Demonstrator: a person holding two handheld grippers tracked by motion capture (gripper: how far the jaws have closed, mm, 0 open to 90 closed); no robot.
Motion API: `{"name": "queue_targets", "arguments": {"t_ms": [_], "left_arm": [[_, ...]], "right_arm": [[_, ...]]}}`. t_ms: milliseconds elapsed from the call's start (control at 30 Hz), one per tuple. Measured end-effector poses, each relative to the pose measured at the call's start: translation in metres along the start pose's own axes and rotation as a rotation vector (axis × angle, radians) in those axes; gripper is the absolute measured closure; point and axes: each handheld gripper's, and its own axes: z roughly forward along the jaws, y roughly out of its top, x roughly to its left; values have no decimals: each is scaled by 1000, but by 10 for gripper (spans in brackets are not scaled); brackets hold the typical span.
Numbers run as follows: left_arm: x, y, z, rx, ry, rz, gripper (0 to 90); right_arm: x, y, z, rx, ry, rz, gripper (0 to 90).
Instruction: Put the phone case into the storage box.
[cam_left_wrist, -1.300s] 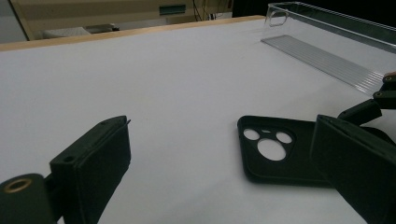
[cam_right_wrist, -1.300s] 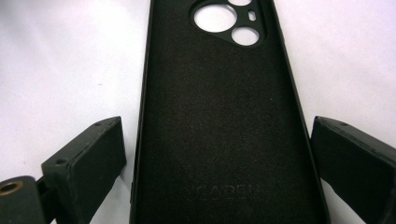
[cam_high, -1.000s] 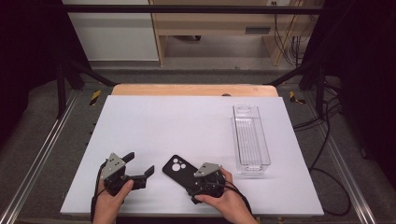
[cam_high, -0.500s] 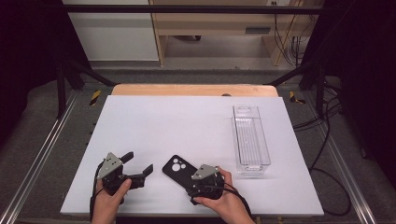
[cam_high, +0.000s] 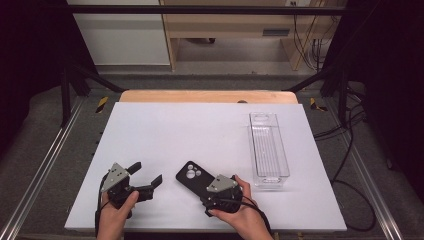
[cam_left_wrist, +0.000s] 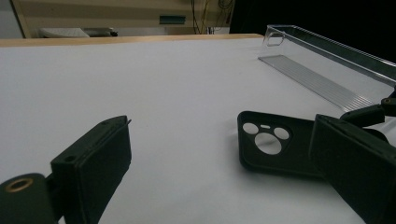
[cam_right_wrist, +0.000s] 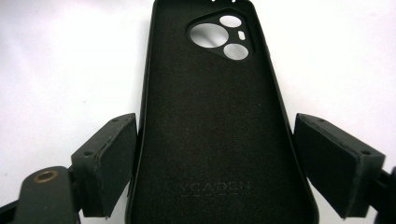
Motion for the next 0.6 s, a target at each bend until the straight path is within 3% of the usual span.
{"name": "queue_targets", "arguments": {"t_ms": [167, 367, 400, 433, 600], "left_arm": [[0, 1, 0, -6, -5, -9, 51], [-1, 11, -5, -51, 0, -14, 50], [1, 19, -6, -92, -1, -68, 50], [1, 19, -6, -92, -1, -68, 50], [7, 48, 4, -131, -6, -109, 50]], "right_arm": [[-3, 1, -5, -34, -31, 9, 162], [0, 9, -16, -83, -83, -31, 163], [-1, 11, -19, -90, -90, -38, 163], [-1, 11, -19, -90, -90, -38, 163], [-13, 22, -18, -101, -121, -34, 163]]}}
